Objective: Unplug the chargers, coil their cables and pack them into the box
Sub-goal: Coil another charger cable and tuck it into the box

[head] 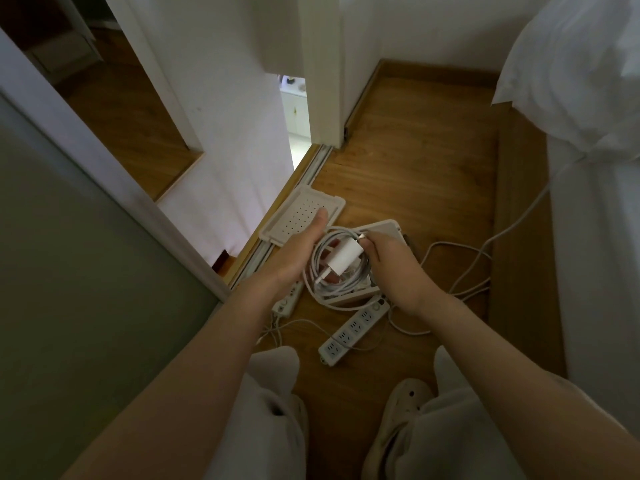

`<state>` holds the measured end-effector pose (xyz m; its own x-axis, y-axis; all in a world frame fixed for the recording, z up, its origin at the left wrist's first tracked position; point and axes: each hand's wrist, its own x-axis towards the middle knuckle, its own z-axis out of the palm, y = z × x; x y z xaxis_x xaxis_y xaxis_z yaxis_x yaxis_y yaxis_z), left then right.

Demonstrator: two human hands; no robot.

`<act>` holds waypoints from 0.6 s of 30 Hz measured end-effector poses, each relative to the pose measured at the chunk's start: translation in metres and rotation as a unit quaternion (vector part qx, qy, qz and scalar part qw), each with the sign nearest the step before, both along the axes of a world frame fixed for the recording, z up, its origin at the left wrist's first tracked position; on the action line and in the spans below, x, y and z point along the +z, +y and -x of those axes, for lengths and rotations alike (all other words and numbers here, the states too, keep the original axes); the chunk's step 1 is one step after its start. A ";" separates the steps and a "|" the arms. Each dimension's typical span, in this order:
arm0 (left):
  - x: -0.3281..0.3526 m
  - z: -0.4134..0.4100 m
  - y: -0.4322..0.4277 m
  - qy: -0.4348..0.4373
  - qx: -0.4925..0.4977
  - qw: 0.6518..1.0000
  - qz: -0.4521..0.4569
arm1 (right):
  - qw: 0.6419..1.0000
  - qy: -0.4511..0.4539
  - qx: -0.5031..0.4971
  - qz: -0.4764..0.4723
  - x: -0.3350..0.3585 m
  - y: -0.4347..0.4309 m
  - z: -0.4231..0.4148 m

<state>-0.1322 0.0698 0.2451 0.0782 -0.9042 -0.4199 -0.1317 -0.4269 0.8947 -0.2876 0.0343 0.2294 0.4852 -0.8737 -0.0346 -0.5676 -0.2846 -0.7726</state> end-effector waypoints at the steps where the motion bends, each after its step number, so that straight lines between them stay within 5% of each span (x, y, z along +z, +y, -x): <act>1: -0.003 0.000 0.000 -0.023 0.003 1.000 -0.006 | 1.000 0.000 0.002 0.001 -0.001 0.000 -0.001; 18: -0.015 0.039 -0.003 -0.209 0.096 0.967 0.113 | 0.993 -0.052 -0.087 -0.061 0.000 0.003 0.000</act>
